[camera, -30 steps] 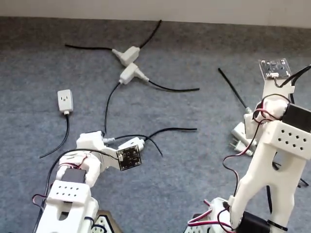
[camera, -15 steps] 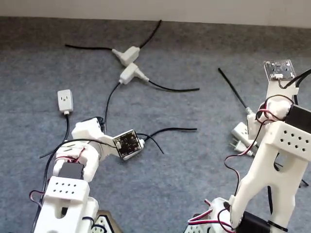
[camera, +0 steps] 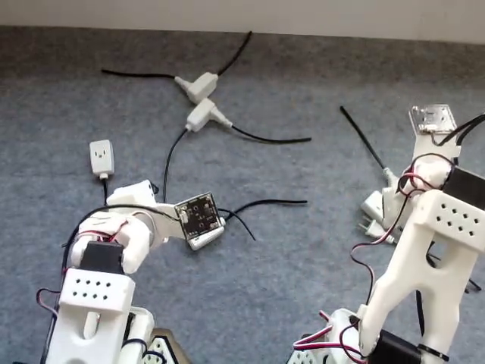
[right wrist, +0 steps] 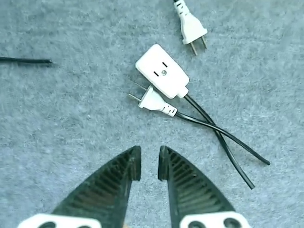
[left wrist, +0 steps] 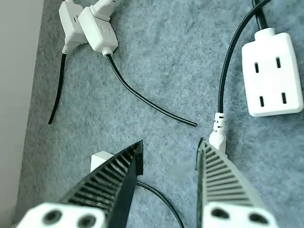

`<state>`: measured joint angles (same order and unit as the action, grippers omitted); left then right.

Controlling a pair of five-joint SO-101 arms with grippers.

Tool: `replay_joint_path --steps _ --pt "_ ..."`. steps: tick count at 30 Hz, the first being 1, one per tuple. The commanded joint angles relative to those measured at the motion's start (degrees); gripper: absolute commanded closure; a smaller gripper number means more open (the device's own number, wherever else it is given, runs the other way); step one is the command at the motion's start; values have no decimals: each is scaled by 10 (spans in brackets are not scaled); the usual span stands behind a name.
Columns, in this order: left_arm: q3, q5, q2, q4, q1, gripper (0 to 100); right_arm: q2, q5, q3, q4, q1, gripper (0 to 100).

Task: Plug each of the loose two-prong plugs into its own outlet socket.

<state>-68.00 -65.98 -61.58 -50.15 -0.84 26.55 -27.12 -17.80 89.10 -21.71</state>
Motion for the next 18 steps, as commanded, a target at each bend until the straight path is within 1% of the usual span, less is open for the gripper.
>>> replay_joint_path --steps 1,4,6,12,16,18 --pt "55 3 60 -4 5 824 6 -6 -11 -8 -5 922" --pt "143 4 174 -9 4 825 6 -6 -15 -8 -7 922" --pt "217 4 260 -30 -8 825 6 -7 -15 -5 -7 922" --pt "429 -4 507 -172 -25 822 6 -7 -15 -4 -7 922" --pt "531 -56 639 -277 -23 824 6 -7 -15 -7 -7 922" --pt "575 -59 687 -320 -23 824 6 -7 -15 -8 -7 922"
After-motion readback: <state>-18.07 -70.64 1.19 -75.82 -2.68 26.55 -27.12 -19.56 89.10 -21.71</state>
